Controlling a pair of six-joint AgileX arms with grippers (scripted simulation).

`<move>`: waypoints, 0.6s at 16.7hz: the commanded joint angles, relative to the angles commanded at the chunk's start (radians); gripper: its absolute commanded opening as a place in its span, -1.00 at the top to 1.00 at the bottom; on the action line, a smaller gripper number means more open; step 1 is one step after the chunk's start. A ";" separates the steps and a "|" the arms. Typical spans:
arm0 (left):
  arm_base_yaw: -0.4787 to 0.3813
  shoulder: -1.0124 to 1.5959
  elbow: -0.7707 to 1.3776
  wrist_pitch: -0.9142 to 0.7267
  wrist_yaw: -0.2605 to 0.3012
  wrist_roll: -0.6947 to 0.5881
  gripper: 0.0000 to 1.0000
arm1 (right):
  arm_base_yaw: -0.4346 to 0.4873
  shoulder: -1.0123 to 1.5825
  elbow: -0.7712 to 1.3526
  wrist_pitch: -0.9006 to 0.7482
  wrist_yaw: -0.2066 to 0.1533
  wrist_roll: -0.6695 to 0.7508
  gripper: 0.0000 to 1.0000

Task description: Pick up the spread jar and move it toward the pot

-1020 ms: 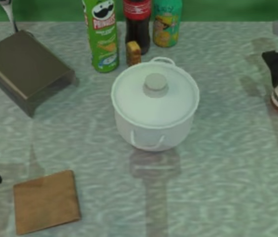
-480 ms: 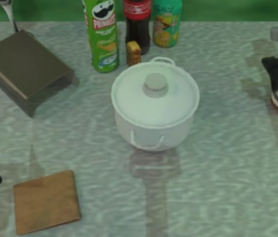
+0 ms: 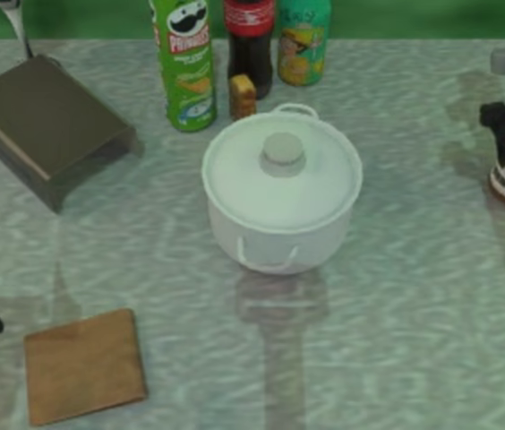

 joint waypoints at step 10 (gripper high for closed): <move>0.000 0.000 0.000 0.000 0.000 0.000 -1.00 | 0.000 0.000 0.000 0.000 0.000 0.000 1.00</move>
